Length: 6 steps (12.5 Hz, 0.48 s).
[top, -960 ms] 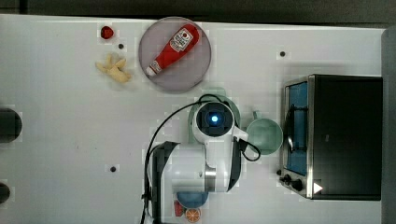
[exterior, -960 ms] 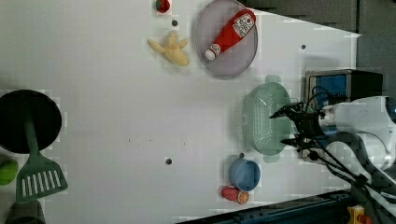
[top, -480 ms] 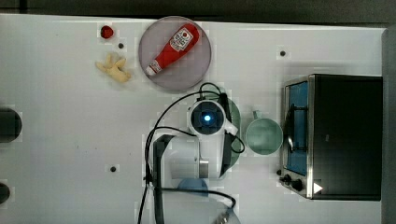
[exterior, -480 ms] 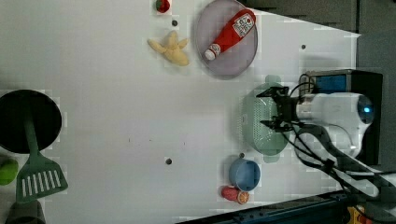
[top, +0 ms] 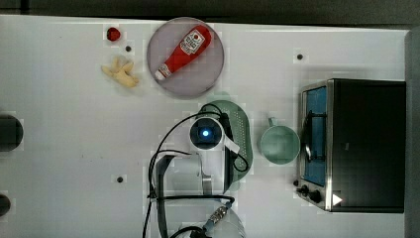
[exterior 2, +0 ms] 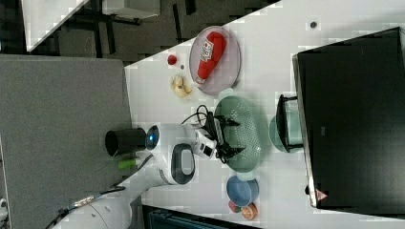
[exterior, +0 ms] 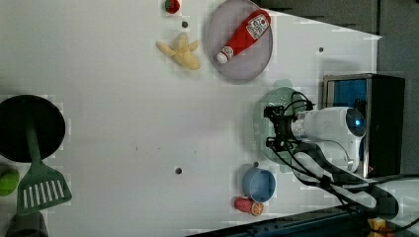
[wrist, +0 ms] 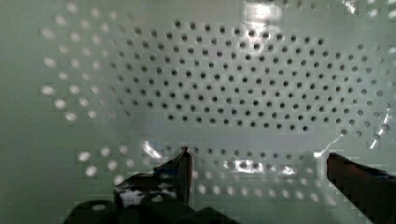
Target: Drag strainer right to left.
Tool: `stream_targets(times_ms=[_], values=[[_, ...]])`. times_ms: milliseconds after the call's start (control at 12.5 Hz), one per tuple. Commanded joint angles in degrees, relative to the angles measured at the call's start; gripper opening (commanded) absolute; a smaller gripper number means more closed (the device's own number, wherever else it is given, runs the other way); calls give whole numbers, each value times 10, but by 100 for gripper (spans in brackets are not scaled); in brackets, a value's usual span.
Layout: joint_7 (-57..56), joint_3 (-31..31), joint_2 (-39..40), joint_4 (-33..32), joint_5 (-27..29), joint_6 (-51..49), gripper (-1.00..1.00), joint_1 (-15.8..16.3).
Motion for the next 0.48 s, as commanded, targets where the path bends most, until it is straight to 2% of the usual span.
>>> stream_targets(times_ms=[80,480], values=[[38,11,-10,19,44,6,100,14],[52,33,-10,20,94,4,100,56]])
